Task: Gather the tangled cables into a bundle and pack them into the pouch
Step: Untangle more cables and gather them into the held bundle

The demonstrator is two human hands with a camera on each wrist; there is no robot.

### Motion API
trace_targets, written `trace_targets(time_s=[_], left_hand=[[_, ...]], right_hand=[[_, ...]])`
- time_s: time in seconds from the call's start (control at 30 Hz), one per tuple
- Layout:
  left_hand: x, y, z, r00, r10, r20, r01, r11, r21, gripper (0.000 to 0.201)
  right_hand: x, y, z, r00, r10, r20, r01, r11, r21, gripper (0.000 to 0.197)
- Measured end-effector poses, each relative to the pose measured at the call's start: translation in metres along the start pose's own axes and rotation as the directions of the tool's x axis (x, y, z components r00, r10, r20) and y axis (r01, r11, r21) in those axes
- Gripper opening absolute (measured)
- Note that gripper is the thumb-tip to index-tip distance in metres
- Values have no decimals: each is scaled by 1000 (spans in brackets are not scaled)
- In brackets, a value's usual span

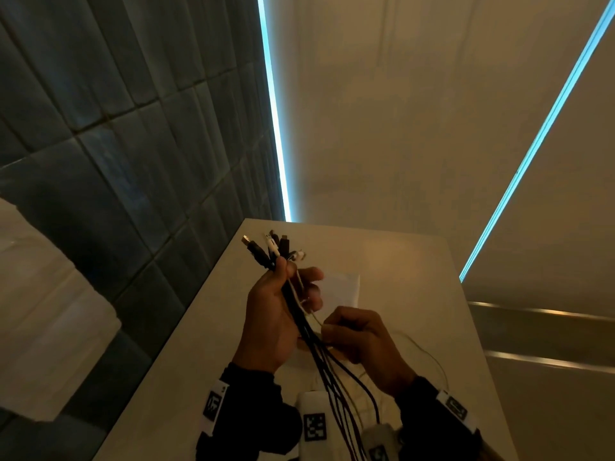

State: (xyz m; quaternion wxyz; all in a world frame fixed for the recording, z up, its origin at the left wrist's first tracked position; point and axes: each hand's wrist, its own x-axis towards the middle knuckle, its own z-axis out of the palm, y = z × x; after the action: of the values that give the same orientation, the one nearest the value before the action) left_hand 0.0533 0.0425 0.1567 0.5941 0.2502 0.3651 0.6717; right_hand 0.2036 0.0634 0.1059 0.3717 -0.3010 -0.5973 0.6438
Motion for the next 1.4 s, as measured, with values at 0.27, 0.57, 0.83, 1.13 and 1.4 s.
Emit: trace_targets(time_s=[0.27, 0.57, 0.83, 1.13, 1.4], left_hand=[[3, -8, -3, 999, 44, 29, -42, 998, -53, 31], [6, -14, -14, 996, 35, -87, -30, 998, 54, 32], [1, 1, -10, 995, 0, -98, 12, 992, 122, 33], [3, -3, -10, 978, 43, -203, -3, 981, 194, 30], [4, -7, -1, 973, -41, -226, 61, 995, 83, 28]], right_hand=[[-6, 29, -6, 996, 81, 32, -82, 997, 9, 15], [-11, 80, -27, 977, 208, 45, -201, 970, -138, 24], [-15, 123, -34, 917, 398, -17, -396, 907, -145, 25], [18, 69, -36, 900, 254, -354, -230, 967, 109, 14], [20, -23, -5, 1000, -17, -1, 16, 986, 164, 9]])
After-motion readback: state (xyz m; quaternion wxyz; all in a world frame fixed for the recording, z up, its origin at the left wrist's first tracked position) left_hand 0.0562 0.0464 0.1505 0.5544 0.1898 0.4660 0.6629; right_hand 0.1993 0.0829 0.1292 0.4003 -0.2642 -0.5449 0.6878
